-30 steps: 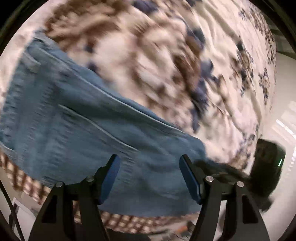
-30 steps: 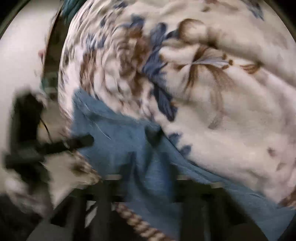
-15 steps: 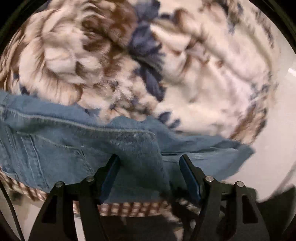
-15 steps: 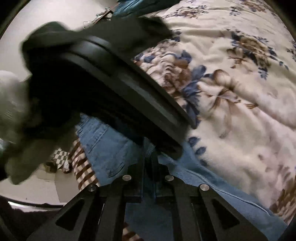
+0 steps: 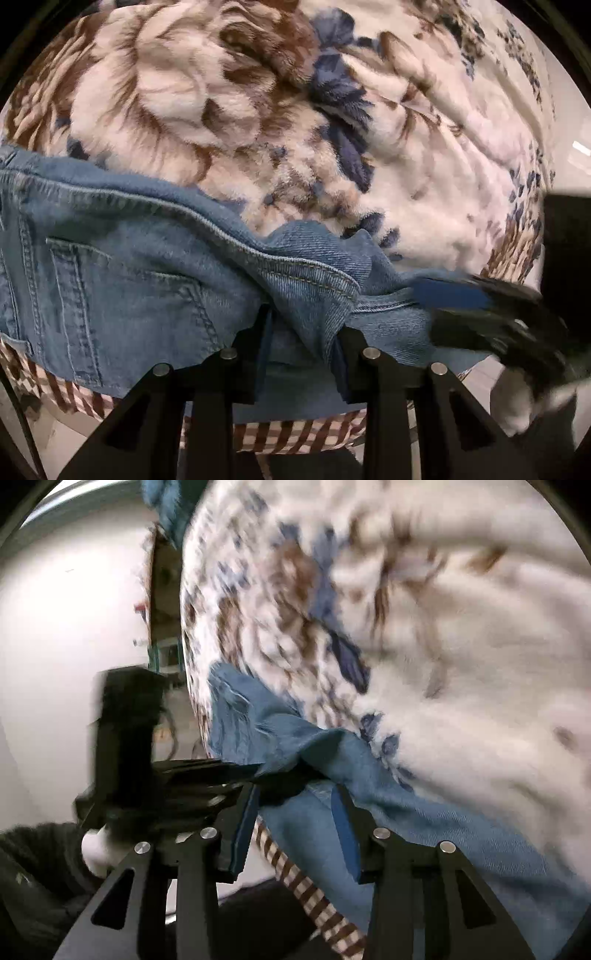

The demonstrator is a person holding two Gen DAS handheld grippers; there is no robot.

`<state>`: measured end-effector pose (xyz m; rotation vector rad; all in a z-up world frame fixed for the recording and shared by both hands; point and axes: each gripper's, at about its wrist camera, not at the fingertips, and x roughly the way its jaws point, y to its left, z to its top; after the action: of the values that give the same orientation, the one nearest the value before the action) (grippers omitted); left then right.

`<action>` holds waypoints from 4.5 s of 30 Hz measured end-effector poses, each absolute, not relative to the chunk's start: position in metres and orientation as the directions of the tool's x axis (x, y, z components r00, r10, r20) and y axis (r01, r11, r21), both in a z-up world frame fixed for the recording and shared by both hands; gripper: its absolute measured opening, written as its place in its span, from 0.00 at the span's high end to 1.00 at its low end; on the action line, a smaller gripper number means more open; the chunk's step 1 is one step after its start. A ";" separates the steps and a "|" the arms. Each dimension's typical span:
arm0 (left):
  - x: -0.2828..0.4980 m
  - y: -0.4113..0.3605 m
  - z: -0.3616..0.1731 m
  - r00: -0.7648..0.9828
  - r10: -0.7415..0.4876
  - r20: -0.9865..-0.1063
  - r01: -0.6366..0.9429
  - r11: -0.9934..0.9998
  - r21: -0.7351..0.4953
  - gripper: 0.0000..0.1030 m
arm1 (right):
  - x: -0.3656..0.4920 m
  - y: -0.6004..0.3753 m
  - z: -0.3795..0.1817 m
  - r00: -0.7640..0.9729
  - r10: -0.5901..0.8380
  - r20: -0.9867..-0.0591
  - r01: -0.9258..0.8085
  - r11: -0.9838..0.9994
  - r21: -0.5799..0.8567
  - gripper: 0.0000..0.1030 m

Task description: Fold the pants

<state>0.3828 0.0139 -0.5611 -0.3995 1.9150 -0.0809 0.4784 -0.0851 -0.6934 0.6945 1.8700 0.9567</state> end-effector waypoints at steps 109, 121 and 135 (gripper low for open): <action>0.403 0.080 -0.589 -0.117 -0.338 -0.934 -0.291 0.911 -0.293 0.42 | 0.459 -0.096 -0.674 -0.314 0.263 -0.912 -0.406 0.831 0.379 0.80; 0.401 0.092 -0.588 -0.115 -0.314 -0.942 -0.348 0.901 -0.258 0.42 | 0.480 -0.139 -0.688 -0.326 0.378 -0.867 -0.162 0.881 0.445 0.89; 0.418 0.076 -0.596 -0.098 -0.259 -0.961 -0.259 0.939 -0.226 0.42 | 0.505 -0.087 -0.715 -0.331 0.584 -0.741 -0.018 0.782 0.624 0.97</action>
<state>0.4179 0.0756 -0.5961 -0.3968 1.6844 0.0003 0.5047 -0.0868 -0.7151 0.4363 1.8201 0.6500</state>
